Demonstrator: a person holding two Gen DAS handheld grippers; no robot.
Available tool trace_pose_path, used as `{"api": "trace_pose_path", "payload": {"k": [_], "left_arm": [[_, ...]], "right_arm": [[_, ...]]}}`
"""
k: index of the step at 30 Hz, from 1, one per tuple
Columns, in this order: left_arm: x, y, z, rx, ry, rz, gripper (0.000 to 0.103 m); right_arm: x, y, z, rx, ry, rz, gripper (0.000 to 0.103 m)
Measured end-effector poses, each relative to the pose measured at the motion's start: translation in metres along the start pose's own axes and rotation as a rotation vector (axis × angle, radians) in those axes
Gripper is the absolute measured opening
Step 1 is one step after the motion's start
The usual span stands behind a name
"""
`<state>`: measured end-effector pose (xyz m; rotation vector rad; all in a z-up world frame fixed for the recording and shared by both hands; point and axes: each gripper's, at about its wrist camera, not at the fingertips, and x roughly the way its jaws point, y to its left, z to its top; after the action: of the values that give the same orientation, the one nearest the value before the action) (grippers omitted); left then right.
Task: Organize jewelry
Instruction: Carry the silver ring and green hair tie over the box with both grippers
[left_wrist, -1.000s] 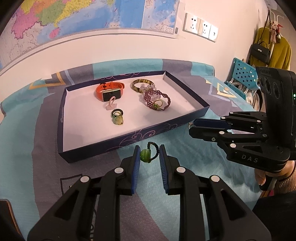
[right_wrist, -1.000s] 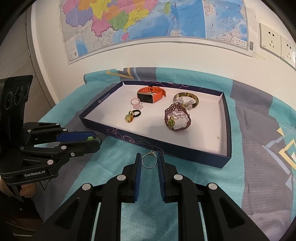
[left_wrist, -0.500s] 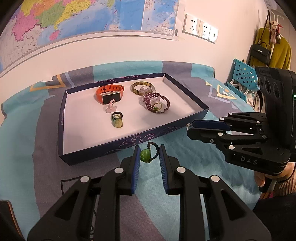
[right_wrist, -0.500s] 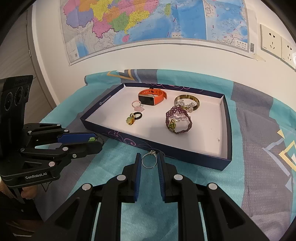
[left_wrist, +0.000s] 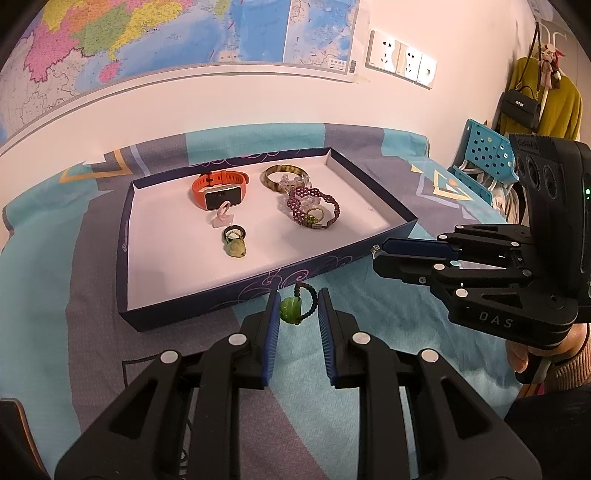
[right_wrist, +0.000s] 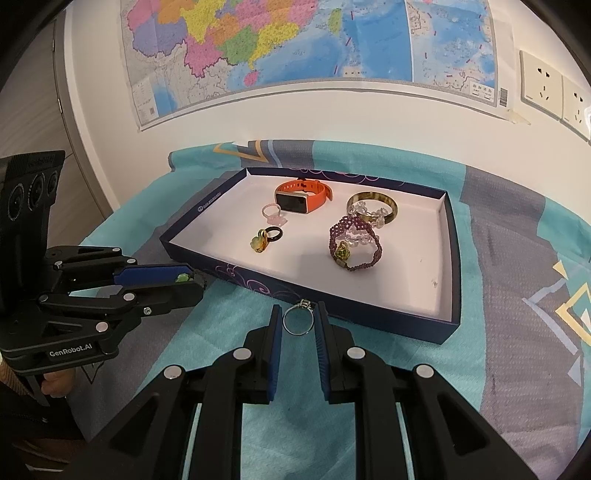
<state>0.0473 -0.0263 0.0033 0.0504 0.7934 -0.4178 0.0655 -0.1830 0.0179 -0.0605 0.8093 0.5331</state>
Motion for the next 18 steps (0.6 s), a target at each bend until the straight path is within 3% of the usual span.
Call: {"api": "trace_pose_path", "payload": {"k": [18], "left_arm": [[-0.001,0.0,0.0078,0.001,-0.021,0.01,0.021]], "right_arm": [[-0.0009,-0.0036,0.0073,-0.005,-0.016,-0.004,0.016]]}}
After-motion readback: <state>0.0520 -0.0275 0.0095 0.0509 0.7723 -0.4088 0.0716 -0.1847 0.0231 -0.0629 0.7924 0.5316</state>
